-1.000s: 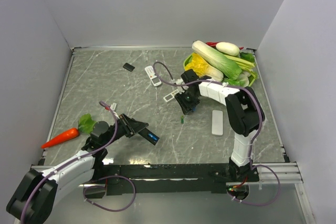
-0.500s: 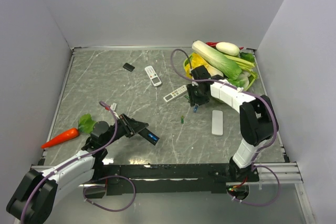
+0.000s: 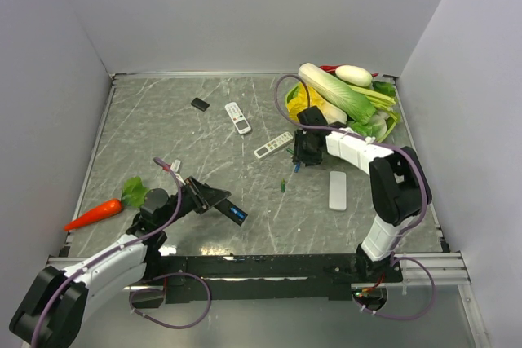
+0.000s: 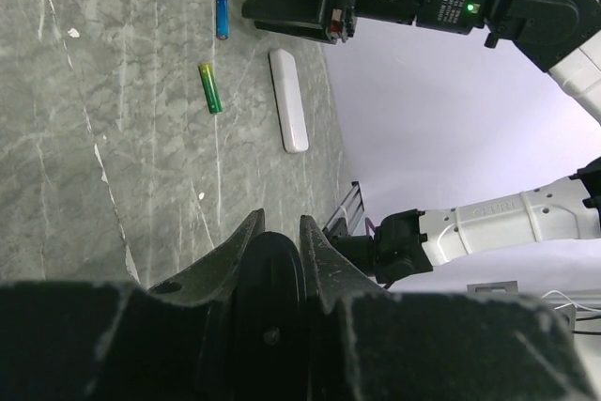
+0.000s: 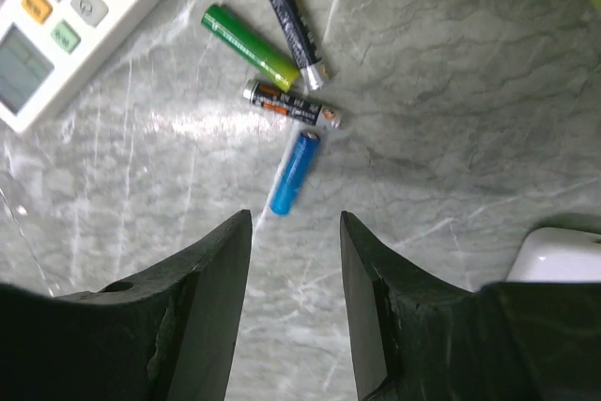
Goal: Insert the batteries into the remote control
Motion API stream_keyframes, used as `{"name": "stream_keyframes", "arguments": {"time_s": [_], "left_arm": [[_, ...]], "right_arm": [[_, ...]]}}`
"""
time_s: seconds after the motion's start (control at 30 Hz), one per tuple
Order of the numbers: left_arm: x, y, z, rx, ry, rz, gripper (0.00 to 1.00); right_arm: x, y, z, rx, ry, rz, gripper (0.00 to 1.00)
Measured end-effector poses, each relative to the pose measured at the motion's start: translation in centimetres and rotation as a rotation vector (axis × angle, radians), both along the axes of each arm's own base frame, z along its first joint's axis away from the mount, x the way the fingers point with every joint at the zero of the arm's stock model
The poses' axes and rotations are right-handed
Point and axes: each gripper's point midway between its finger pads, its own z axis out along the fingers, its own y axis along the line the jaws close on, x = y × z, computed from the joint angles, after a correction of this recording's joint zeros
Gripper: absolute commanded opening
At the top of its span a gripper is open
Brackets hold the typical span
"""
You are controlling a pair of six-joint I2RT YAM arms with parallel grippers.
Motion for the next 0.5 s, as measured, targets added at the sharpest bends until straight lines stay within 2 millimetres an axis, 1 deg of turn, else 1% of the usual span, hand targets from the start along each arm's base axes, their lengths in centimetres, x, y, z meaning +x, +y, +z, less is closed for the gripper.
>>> {"name": "stream_keyframes", "arguments": {"time_s": [0.07, 0.23, 0.33, 0.5], "left_arm": [[0.0, 0.0, 0.1, -0.001, -0.003, 0.0, 0.01], [0.0, 0.0, 0.1, -0.003, -0.003, 0.0, 0.01], [0.0, 0.0, 0.1, -0.003, -0.002, 0.0, 0.01], [0.0, 0.0, 0.1, -0.003, -0.003, 0.001, 0.01]], "right_arm": [[0.3, 0.1, -0.4, 0.003, 0.002, -0.023, 0.47], [0.4, 0.0, -2.3, -0.01, 0.035, -0.066, 0.42], [0.6, -0.2, -2.9, -0.028, 0.042, -0.083, 0.38], [0.8, -0.4, -3.0, -0.051, 0.033, -0.103, 0.35]]}}
